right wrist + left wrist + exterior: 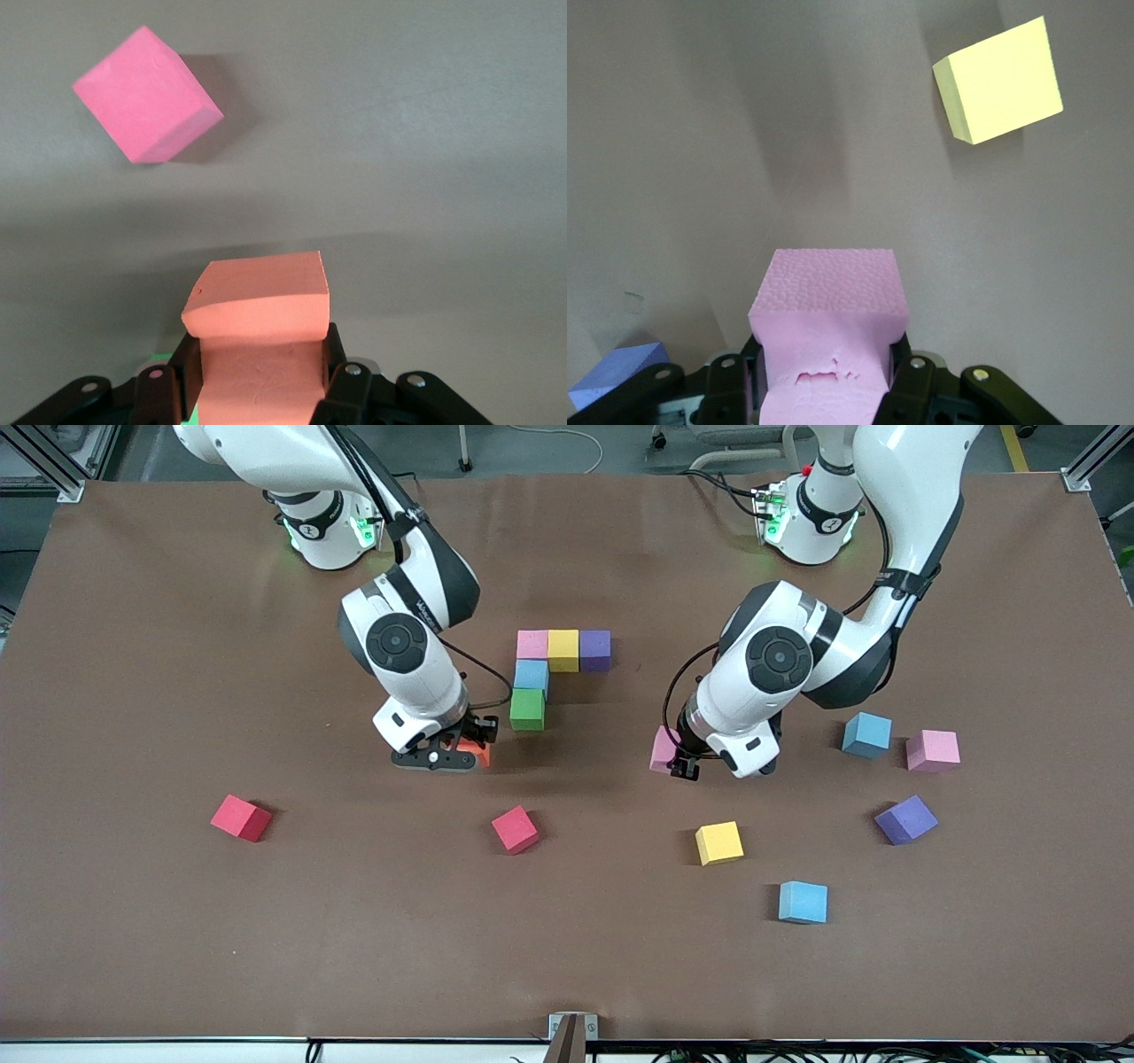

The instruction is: Arrange 11 blocks into digit 3

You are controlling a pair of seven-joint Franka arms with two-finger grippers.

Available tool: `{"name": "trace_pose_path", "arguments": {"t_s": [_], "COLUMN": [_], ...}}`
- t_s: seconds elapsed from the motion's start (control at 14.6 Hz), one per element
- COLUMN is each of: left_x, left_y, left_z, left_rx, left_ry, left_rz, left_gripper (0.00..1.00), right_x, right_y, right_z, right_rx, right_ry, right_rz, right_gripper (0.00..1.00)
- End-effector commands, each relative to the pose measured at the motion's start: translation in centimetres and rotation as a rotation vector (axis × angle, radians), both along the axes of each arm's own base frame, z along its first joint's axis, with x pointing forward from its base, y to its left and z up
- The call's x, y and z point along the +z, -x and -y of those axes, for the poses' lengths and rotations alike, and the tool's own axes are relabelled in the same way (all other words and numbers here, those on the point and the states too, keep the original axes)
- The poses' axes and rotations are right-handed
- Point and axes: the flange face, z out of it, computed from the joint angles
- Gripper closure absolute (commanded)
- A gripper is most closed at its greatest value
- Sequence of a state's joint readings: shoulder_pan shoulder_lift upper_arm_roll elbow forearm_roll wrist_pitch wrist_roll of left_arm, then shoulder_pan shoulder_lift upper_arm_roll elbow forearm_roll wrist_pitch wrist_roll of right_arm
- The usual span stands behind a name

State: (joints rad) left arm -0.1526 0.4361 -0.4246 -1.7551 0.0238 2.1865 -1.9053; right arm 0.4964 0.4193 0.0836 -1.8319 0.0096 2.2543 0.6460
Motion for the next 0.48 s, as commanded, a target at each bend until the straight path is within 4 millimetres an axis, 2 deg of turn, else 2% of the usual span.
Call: {"name": "trace_pose_path", "arguments": {"t_s": [0.0, 0.21, 0.41], "left_x": [1.4, 2.7, 3.3], "left_y": [-0.3, -1.0, -1.7], "left_z": [0.0, -0.1, -0.6], "left_rx": [0.009, 0.014, 0.023], "left_ry": [0.013, 0.023, 0.026], "left_rz": [0.016, 0.036, 0.050], "left_gripper": [0.75, 0.75, 0.75], "right_x": [-1.0, -3.0, -4.9], "right_y": [-0.3, 0.4, 0.7], "right_z": [-0.9, -4.3, -5.8], "right_rx": [-0.026, -0.033, -0.022], "right_ry": [0.001, 0.004, -0.016], "right_rz": [-0.019, -0.027, -0.006], "right_gripper": [1.00, 1.00, 1.00]}}
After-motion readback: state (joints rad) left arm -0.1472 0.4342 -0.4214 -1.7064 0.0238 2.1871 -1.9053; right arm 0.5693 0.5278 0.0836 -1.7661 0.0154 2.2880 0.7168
